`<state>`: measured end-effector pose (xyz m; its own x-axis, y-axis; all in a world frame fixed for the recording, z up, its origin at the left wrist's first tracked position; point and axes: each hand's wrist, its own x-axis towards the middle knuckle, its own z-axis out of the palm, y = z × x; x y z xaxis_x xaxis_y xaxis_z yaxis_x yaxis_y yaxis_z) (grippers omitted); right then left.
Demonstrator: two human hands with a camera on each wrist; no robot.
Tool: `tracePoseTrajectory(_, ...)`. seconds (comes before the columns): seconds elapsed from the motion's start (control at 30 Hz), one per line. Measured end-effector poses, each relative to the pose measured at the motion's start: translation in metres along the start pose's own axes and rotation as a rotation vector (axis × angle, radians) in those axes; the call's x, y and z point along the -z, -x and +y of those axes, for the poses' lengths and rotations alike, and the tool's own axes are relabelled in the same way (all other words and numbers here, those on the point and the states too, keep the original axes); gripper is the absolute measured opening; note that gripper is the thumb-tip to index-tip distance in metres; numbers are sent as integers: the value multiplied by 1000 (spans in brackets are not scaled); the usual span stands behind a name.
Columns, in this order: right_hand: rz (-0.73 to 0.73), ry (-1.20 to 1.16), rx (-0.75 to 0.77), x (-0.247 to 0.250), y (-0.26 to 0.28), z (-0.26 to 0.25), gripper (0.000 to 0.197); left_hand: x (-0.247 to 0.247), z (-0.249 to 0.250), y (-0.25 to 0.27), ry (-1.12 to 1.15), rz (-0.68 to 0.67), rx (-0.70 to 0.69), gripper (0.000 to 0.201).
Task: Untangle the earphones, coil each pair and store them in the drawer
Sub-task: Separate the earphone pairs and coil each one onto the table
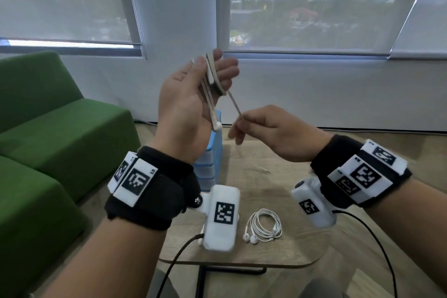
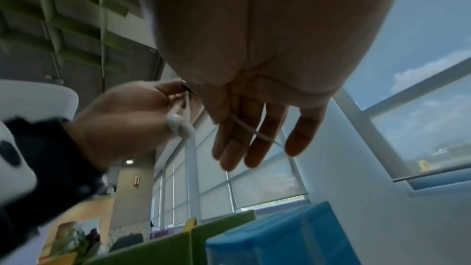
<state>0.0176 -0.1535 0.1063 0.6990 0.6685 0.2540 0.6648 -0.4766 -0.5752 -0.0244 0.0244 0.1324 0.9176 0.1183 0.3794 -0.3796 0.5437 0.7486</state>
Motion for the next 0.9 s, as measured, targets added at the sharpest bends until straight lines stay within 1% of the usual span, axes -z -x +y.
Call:
tracePoseTrajectory(0.1, -146, -140, 32, 10, 3, -18, 31, 3, -10, -3, -157, 67, -98, 26)
tracePoseTrajectory(0.17, -184, -198, 39, 20, 4, -30, 33, 5, -16, -3, -408, 47, -160, 29)
tracePoseTrajectory(0.23, -138, -213, 13, 32, 1, -38, 34, 10, -23, -3, -698, -21, -217, 30)
tracePoseTrajectory(0.27, -97, -188, -4, 40, -1, -40, 34, 12, -26, -2, -799, -60, -227, 29)
tracePoseTrajectory(0.3, -57, -132, -16, 47, -4, -40, 34, 13, -28, -1, -854, -98, -225, 31)
tracePoseTrajectory(0.4, 42, 96, -29, 67, -10, -36, 33, 11, -26, 2, -920, -167, -176, 36)
tracePoseTrajectory(0.47, 84, 151, -13, 74, -12, -33, 29, 8, -22, 5, -901, -191, -111, 35)
tracePoseTrajectory(0.53, 105, 130, 14, 75, -12, -29, 23, 6, -16, 6, -803, -217, -14, 35)
tracePoseTrajectory(0.6, 115, 93, 32, 66, -11, -24, 22, 3, -10, 7, -643, -252, 68, 40)
tracePoseTrajectory(0.7, 108, 11, 23, 43, -5, -15, 28, -3, 1, 8, -328, -265, 157, 46)
tracePoseTrajectory(0.73, 95, -40, 5, 34, -3, -12, 28, -5, 3, 8, -245, -255, 175, 48)
tracePoseTrajectory(0.8, 51, -155, -31, 17, 2, -8, 27, -4, 3, 8, -147, -224, 176, 46)
tracePoseTrajectory(0.87, -15, -200, -53, 3, 6, -9, 28, 0, -3, 7, -121, -161, 145, 41)
tracePoseTrajectory(0.9, -57, -176, -57, -1, 8, -11, 29, 3, -7, 6, -136, -113, 118, 38)
